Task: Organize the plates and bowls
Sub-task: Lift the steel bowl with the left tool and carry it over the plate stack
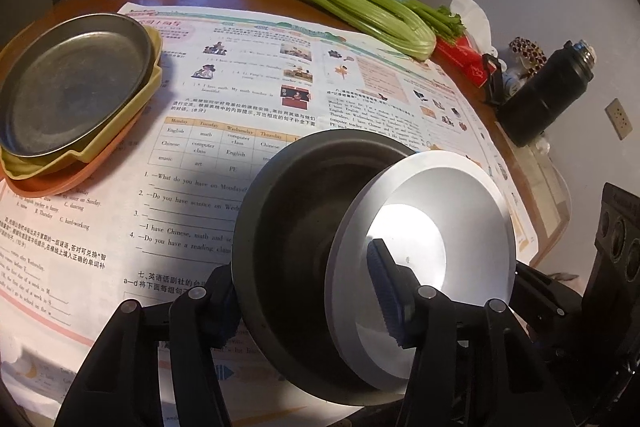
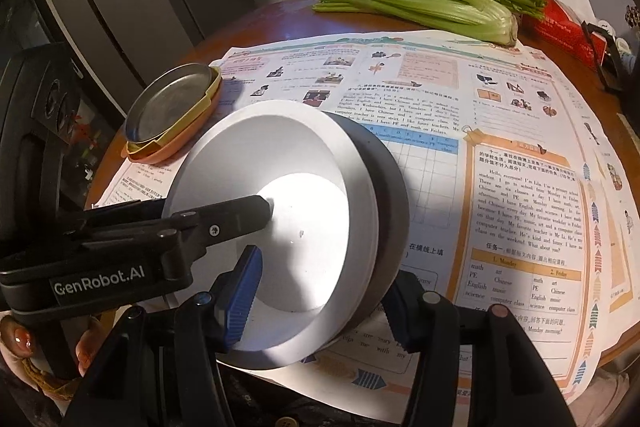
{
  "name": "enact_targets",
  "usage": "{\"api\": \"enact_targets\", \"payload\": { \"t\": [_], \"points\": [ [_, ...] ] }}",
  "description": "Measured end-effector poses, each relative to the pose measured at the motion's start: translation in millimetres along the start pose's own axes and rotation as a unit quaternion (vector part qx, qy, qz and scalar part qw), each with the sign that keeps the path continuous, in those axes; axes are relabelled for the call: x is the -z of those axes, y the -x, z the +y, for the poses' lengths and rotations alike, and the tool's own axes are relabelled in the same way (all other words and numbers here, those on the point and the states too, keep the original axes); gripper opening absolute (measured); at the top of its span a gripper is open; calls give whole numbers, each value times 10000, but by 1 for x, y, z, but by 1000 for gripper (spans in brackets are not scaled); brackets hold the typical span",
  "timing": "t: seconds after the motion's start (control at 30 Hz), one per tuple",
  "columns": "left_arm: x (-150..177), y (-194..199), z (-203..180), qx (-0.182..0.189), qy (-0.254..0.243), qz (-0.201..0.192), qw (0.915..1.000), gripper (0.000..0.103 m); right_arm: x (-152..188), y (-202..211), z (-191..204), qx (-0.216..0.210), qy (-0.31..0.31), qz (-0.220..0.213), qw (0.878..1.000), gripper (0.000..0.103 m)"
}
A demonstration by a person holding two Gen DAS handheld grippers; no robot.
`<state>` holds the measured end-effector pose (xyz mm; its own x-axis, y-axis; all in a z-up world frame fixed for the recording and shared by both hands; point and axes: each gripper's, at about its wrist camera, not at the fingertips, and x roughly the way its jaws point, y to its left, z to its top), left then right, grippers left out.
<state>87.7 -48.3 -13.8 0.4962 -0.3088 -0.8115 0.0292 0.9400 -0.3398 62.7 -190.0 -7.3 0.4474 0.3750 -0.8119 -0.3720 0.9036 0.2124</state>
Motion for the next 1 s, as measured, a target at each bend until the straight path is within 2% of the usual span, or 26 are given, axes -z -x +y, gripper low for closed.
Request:
{"api": "enact_targets", "payload": {
  "t": [0.3,0.53,1.0],
  "points": [
    [-3,9,8,-31,52,-103,9999,58,-5,0,8,-26,64,-4,10000,57],
    [-11,32,16,-72,85,-364,9993,58,-16,8,24,-63,194,-136,9997,57],
    [-43,84,71,-282,313,-932,9948,58,-64,4,84,-266,750,-363,9962,57]
  ]
}}
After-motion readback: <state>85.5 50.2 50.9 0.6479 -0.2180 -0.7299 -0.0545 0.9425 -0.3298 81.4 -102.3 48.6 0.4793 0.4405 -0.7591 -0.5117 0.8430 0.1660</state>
